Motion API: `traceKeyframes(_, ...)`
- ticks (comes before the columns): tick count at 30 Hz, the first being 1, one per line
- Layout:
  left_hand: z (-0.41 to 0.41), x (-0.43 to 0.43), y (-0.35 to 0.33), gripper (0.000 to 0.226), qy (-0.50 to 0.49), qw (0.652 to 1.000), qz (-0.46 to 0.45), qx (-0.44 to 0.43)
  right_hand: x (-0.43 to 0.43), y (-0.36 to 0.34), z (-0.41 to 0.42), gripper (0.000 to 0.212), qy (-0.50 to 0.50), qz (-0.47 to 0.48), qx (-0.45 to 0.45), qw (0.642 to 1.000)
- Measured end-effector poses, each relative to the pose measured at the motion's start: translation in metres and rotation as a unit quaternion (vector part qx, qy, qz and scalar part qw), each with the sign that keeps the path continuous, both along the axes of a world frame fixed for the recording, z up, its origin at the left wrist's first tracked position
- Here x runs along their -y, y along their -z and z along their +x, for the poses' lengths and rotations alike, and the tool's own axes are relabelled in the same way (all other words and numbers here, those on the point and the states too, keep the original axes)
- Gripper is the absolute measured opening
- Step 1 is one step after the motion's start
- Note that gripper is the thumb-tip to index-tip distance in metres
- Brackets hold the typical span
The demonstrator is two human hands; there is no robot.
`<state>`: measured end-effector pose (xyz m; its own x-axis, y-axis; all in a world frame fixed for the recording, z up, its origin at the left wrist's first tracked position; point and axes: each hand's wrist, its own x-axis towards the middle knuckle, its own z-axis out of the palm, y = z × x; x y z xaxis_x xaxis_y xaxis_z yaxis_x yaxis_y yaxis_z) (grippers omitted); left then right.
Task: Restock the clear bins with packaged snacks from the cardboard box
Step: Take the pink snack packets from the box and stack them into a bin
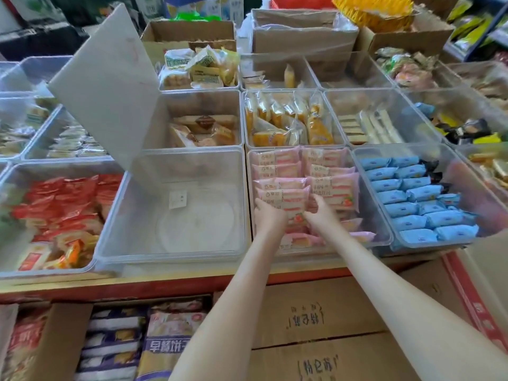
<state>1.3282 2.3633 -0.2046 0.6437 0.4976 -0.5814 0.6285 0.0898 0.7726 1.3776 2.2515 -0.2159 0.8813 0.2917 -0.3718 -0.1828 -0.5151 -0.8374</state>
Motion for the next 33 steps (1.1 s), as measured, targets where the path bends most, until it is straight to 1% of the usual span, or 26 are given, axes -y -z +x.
traceKeyframes(3,0.007,-0.006,0.009,0.069,0.005,0.999,-0.036,-0.039,0.002,0.003,0.002,0.059,-0.030,-0.019,-0.027,0.999)
traceKeyframes(5,0.007,-0.008,0.016,0.057,-0.004,0.998,-0.058,-0.039,0.005,0.008,0.004,0.064,-0.056,-0.039,-0.027,0.997)
traceKeyframes(7,0.002,-0.007,0.015,0.048,-0.014,0.998,-0.050,-0.035,0.006,0.002,0.002,0.071,-0.065,-0.040,-0.038,0.996)
traceKeyframes(9,-0.002,-0.003,0.007,0.053,-0.006,0.999,-0.018,-0.026,0.008,-0.004,-0.002,0.074,-0.079,-0.040,-0.037,0.995)
traceKeyframes(13,-0.013,0.015,-0.009,0.075,0.035,0.998,0.055,0.002,0.017,-0.012,-0.011,0.080,-0.094,-0.028,-0.011,0.995)
traceKeyframes(15,-0.020,0.022,-0.017,0.078,0.046,0.993,0.103,0.018,0.023,-0.016,-0.017,0.078,-0.099,-0.036,0.017,0.994)
traceKeyframes(17,-0.029,0.030,-0.026,0.076,0.058,0.986,0.152,0.047,0.031,-0.027,-0.023,0.071,-0.105,-0.049,0.044,0.992)
traceKeyframes(20,-0.044,0.052,-0.042,0.060,0.057,0.975,0.184,0.106,0.050,-0.046,-0.031,0.068,-0.090,-0.075,0.091,0.989)
traceKeyframes(23,-0.053,0.088,-0.054,0.044,0.064,0.967,0.198,0.147,0.079,-0.069,-0.041,0.062,-0.084,-0.074,0.154,0.982)
traceKeyframes(25,-0.057,0.121,-0.064,0.045,0.087,0.964,0.187,0.167,0.109,-0.088,-0.049,0.055,-0.083,-0.069,0.196,0.975)
traceKeyframes(27,-0.063,0.161,-0.078,0.046,0.113,0.958,0.194,0.177,0.146,-0.107,-0.059,0.050,-0.085,-0.083,0.239,0.964)
traceKeyframes(30,-0.077,0.234,-0.103,0.044,0.149,0.939,0.239,0.194,0.217,-0.130,-0.076,0.047,-0.074,-0.080,0.280,0.954)
traceKeyframes(33,-0.091,0.317,-0.127,0.040,0.180,0.916,0.315,0.172,0.305,-0.149,-0.097,0.043,-0.082,-0.085,0.318,0.941)
